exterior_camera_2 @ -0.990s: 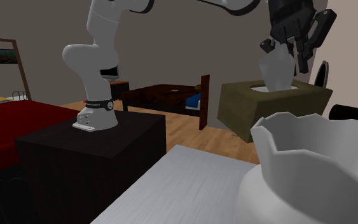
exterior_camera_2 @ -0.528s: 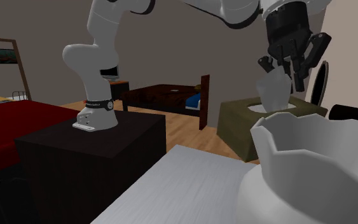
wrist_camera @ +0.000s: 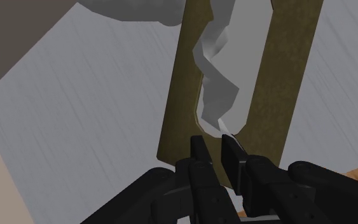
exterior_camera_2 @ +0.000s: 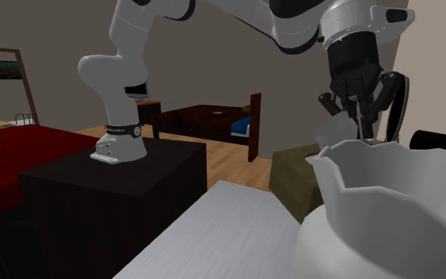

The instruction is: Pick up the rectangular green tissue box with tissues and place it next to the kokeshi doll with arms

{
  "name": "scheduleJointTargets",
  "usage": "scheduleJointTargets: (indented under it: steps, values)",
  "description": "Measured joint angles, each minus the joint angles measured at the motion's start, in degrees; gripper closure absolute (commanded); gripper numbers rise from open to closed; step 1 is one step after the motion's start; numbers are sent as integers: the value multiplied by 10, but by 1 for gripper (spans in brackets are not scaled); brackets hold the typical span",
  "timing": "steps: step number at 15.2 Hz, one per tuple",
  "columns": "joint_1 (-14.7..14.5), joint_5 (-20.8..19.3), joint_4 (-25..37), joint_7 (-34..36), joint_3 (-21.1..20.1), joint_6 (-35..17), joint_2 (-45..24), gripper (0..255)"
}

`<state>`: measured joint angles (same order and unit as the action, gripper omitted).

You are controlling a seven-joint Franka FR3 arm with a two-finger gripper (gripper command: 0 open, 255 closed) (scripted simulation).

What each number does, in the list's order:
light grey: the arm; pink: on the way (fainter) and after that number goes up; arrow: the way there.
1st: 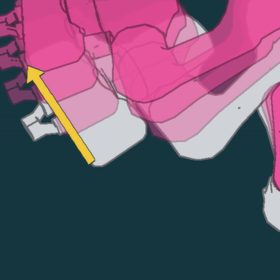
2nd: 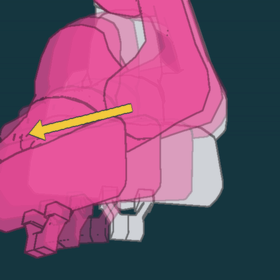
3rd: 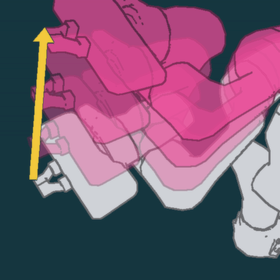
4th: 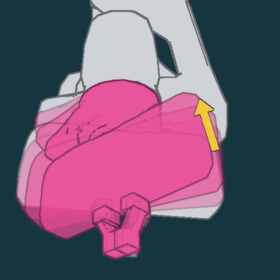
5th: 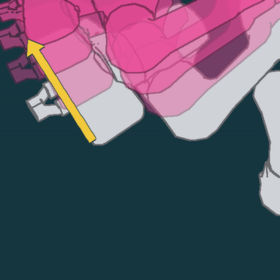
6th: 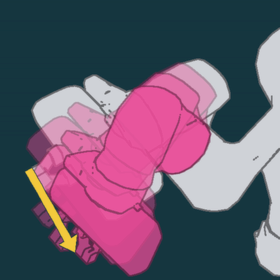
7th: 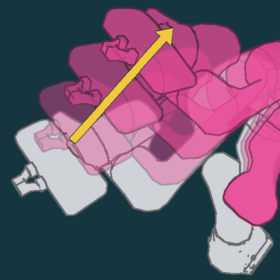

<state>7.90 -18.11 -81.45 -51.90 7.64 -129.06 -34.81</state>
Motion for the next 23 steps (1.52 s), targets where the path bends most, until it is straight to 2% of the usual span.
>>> scheduleJointTargets:
  steps: [13,23]
  values:
    - [-1,-12,-34,28,6,-73,-42,255]
    - [-2,-19,-36,47,10,-118,-87,255]
